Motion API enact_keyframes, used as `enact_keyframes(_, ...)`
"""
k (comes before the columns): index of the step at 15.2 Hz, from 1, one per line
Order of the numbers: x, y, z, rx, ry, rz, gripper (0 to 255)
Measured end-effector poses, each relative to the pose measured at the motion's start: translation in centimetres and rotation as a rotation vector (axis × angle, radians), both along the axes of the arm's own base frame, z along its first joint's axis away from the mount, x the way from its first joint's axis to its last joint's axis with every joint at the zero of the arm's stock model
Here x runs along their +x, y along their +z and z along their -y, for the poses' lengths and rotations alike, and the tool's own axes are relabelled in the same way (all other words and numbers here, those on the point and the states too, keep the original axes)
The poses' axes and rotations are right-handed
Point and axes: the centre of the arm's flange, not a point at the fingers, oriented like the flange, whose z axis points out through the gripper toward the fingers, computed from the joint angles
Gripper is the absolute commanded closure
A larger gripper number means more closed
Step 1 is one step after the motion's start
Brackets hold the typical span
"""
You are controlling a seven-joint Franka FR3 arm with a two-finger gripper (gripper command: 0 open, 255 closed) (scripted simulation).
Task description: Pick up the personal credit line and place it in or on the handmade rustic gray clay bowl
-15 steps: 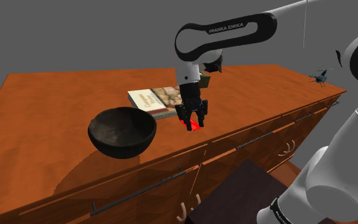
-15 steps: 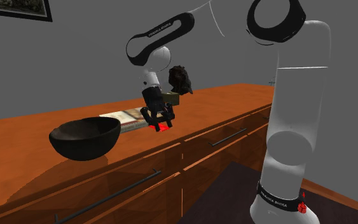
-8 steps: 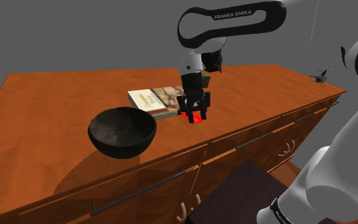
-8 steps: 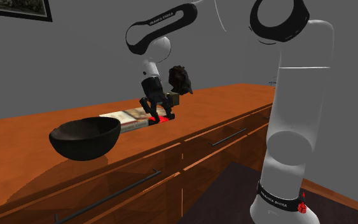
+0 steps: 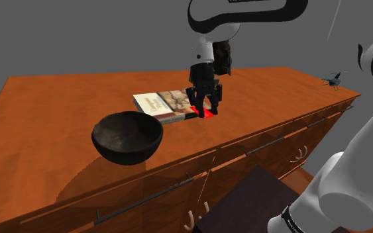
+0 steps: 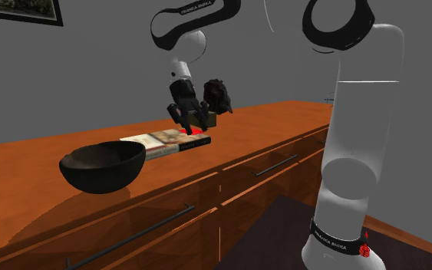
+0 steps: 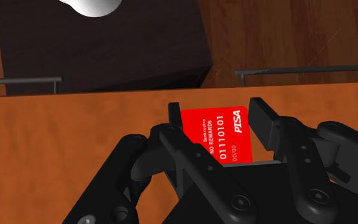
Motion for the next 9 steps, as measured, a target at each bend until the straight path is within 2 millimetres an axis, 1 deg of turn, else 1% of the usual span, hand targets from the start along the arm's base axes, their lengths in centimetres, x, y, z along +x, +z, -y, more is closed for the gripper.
enact_keyframes(9, -0.1, 4.9, 0.0, 0.0, 0.0, 0.0, 255)
